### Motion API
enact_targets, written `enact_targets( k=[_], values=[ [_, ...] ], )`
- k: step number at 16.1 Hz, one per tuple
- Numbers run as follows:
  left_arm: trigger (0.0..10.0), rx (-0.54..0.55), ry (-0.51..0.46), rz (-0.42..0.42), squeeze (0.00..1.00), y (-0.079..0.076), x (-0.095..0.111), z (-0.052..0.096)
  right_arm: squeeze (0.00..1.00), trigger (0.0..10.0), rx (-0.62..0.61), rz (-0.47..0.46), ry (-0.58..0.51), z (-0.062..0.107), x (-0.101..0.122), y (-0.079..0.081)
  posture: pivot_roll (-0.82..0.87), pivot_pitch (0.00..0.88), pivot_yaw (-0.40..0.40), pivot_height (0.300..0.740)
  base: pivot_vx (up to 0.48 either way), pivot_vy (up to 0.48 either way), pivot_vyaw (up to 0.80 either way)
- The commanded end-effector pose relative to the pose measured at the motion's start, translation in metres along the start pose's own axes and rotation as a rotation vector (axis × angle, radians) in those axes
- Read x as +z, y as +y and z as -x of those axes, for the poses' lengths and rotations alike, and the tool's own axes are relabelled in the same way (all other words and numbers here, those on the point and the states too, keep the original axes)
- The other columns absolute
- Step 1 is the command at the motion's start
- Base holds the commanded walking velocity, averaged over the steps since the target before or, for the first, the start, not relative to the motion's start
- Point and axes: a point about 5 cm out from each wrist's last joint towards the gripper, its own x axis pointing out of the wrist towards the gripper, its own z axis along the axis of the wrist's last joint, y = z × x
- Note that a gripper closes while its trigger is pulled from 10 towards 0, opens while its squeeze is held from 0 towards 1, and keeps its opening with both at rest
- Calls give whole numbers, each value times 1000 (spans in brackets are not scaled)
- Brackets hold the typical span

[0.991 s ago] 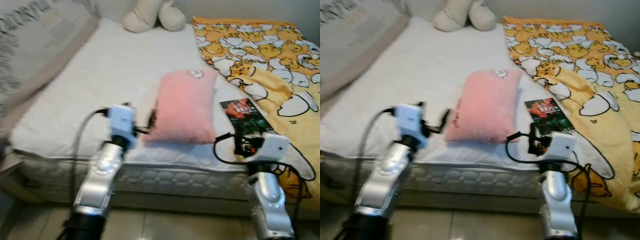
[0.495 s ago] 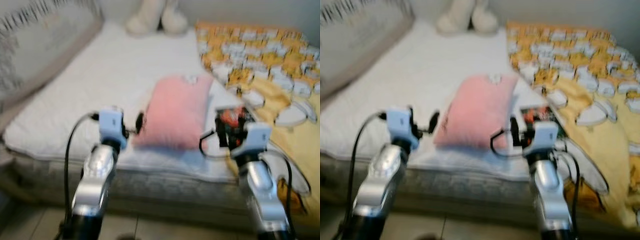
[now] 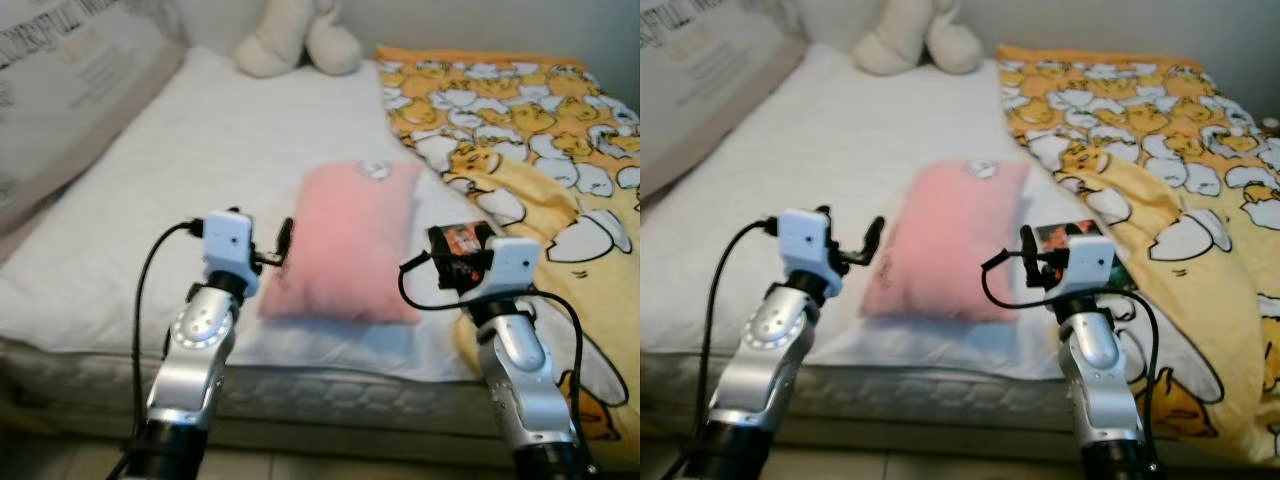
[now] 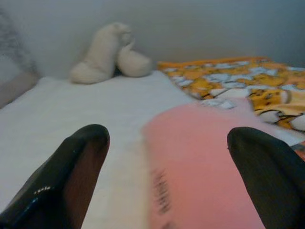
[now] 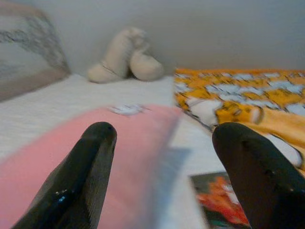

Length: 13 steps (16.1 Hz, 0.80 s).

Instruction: Clean up the room

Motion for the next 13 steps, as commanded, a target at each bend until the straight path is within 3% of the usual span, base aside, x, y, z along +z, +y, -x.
enact_targets(
  k=[1, 3, 7, 8, 9, 10, 12, 13],
  values=[
    [10000, -50, -18, -25, 0, -5, 7, -4, 0, 10000, -22, -29, 29, -3, -3, -3, 43, 0, 19, 740, 480, 0, 0],
    [10000, -80, 50, -34, 0, -6, 5, -12, 0, 10000, -59, -60, 93, -4, -10, -12, 47, 0, 18, 740, 0, 0, 0],
    [10000, -47, 284, 90, 0, 39, -17, -26, 0, 10000, -111, -218, 255, -9, -28, -41, 46, 2, 21, 740, 0, 0, 0],
    [10000, -41, 322, 147, 0, 47, -22, -25, 0, 10000, -134, -248, 276, -9, -30, -48, 46, 7, 23, 740, 0, 0, 0],
    [10000, -34, 400, 267, 0, 54, -30, -25, 0, 10000, -158, -325, 314, -11, -33, -56, 47, 9, 24, 740, 0, 0, 0],
    [10000, -40, 432, 341, 0, 55, -33, -25, 0, 10000, -165, -366, 329, -11, -34, -60, 47, 11, 24, 740, 0, 0, 0],
    [10000, -136, 475, 581, 0, 50, -33, -29, 0, 10000, -162, -541, 324, -17, -29, -65, 47, 11, 24, 740, 0, 0, 0],
    [10000, -122, 483, 651, 0, 53, -35, -33, 0, 10000, -154, -602, 331, -20, -29, -65, 47, 8, 21, 740, 0, 0, 0]
  ],
)
